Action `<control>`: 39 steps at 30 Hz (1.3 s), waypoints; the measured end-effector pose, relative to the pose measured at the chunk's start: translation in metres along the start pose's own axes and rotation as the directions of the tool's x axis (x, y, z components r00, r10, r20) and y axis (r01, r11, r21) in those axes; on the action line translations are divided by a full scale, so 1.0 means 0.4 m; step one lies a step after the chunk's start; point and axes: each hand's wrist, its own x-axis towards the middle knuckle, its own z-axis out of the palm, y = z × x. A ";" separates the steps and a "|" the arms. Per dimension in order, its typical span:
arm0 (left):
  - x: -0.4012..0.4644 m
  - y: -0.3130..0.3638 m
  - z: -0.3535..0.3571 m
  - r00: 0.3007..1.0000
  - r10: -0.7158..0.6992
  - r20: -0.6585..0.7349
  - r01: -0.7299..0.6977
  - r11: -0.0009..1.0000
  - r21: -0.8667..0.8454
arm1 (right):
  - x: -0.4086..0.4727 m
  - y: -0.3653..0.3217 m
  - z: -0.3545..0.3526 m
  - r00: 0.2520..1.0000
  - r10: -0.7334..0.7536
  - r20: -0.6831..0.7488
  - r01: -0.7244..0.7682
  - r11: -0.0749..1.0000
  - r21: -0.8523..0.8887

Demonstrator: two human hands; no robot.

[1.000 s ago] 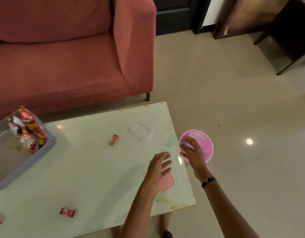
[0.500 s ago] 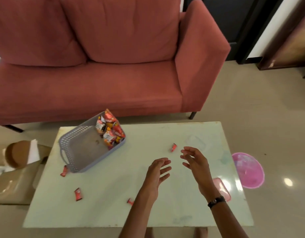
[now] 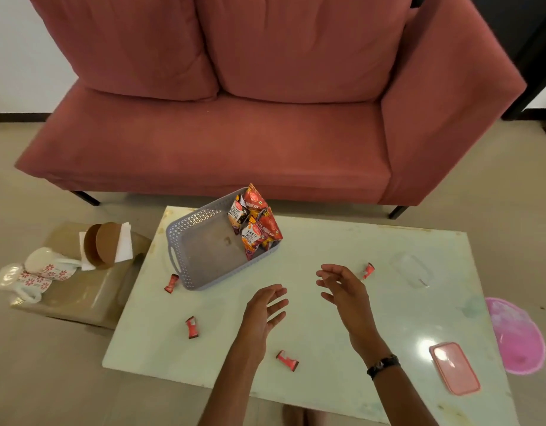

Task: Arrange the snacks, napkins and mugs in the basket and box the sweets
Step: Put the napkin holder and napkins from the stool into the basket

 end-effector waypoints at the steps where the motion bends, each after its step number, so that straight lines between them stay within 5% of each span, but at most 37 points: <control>1: 0.009 0.005 -0.005 1.000 -0.001 -0.007 0.001 1.000 -0.015 | 0.006 -0.002 0.005 1.000 -0.004 0.002 0.004 1.000 -0.002; 14: 0.148 0.113 -0.183 0.999 0.003 -0.043 -0.009 0.990 -0.143 | 0.107 0.000 0.213 1.000 0.010 0.001 -0.010 1.000 -0.020; 26: 0.283 0.278 -0.756 0.990 -0.002 -0.139 0.002 1.000 -0.004 | 0.193 0.087 0.848 0.997 0.028 0.073 -0.032 0.998 0.058; 39: 0.437 0.408 -1.175 0.893 -0.054 -0.446 0.045 0.999 -0.031 | 0.225 0.199 1.362 0.958 0.092 0.272 -0.030 0.974 -0.223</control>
